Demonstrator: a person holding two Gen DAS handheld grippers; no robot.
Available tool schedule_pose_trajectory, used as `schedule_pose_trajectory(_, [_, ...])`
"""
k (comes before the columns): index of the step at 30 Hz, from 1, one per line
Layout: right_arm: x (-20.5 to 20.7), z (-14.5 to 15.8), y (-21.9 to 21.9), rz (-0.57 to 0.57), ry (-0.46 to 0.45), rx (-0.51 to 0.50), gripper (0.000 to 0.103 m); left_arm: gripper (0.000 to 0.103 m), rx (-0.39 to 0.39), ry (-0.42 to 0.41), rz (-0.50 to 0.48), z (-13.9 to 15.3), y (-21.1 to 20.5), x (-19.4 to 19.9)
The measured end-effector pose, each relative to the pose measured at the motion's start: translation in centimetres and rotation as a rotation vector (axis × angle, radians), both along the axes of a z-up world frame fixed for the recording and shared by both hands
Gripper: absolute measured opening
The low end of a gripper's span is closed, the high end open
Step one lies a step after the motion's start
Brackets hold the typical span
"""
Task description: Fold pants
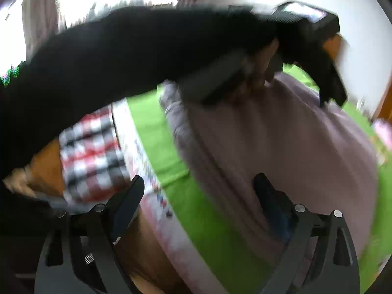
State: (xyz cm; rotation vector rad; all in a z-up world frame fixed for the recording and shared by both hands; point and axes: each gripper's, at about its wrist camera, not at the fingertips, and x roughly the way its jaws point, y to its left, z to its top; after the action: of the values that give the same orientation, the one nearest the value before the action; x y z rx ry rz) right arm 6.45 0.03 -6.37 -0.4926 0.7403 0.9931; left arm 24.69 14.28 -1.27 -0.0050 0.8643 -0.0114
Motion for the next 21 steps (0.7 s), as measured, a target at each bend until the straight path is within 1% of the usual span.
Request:
schedule_pose_trajectory(1, [-0.1, 0.7, -0.5, -0.005, 0.005, 0.022, 0.091, 0.101, -0.006, -0.076, 0.037, 2.1, 1.3, -2.0])
schedule_pose_trajectory(2, [-0.1, 1.4, -1.0, -0.016, 0.015, 0.057, 0.091, 0.101, -0.005, -0.136, 0.068, 3.8, 2.3, -4.2])
schedule_pose_trajectory(4, [-0.3, 3.1, -2.3, -0.025, 0.027, 0.164, 0.091, 0.101, 0.021, -0.204, 0.088, 6.1, 3.1, -8.3])
schedule_pose_trajectory(5, [-0.4, 3.7, -2.6, -0.034, 0.018, 0.195, 0.091, 0.101, 0.039, -0.226, 0.073, 6.8, 3.3, -11.1])
schedule_pose_trajectory(6, [-0.2, 4.3, -3.2, -0.053, 0.002, 0.214, 0.091, 0.101, 0.056, -0.238, 0.057, 6.7, 3.1, -13.7])
schedule_pose_trajectory(7, [0.0, 4.6, -3.7, -0.083, -0.012, 0.233, 0.091, 0.101, 0.068, -0.232, 0.046, 6.2, 2.7, -15.1])
schedule_pose_trajectory(8, [0.5, 4.8, -4.5, -0.112, -0.013, 0.259, 0.091, 0.101, 0.089, -0.2, 0.026, 4.8, 2.0, -16.8])
schedule_pose_trajectory(9, [1.0, 5.1, -5.3, -0.14, 0.001, 0.286, 0.091, 0.101, 0.11, -0.166, 0.013, 3.4, 1.4, -17.6])
schedule_pose_trajectory(10, [2.0, 4.9, -6.5, -0.19, 0.034, 0.318, 0.092, 0.101, 0.142, -0.134, 0.011, 1.8, 1.0, -18.2])
schedule_pose_trajectory(11, [3.1, 4.6, -7.7, -0.245, 0.069, 0.333, 0.093, 0.101, 0.207, -0.094, 0.055, -0.7, 0.5, -18.7])
schedule_pose_trajectory(12, [3.6, 4.1, -8.2, -0.27, 0.087, 0.325, 0.094, 0.102, 0.232, -0.058, 0.092, -2.2, 0.5, -18.8])
schedule_pose_trajectory(13, [4.3, 3.0, -8.8, -0.299, 0.112, 0.294, 0.094, 0.102, 0.181, -0.039, 0.125, -3.7, 1.1, -19.5])
schedule_pose_trajectory(14, [4.6, 1.7, -9.2, -0.314, 0.135, 0.262, 0.094, 0.102, 0.045, -0.074, 0.182, -4.2, 2.4, -20.9])
schedule_pose_trajectory(15, [4.6, 0.8, -9.6, -0.314, 0.149, 0.249, 0.094, 0.102, -0.03, -0.067, 0.204, -4.7, 3.0, -21.2])
schedule_pose_trajectory(16, [4.1, 0.3, -10.1, -0.284, 0.119, 0.282, 0.095, 0.102, -0.108, -0.063, 0.218, -5.2, 3.7, -21.6])
schedule_pose_trajectory(17, [4.0, 0.2, -10.2, -0.282, 0.121, 0.289, 0.095, 0.102, -0.113, -0.068, 0.212, -5.2, 4.0, -21.7])
schedule_pose_trajectory(18, [4.0, 0.2, -10.1, -0.286, 0.119, 0.292, 0.095, 0.102, -0.09, -0.072, 0.195, -5.2, 3.9, -21.6])
schedule_pose_trajectory(19, [4.1, 0.3, -10.0, -0.287, 0.117, 0.284, 0.096, 0.102, -0.06, -0.071, 0.185, -4.9, 3.7, -21.6])
schedule_pose_trajectory(21, [3.8, 0.2, -9.3, -0.29, 0.1, 0.253, 0.096, 0.102, 0.008, -0.069, 0.205, -4.0, 2.8, -22.0])
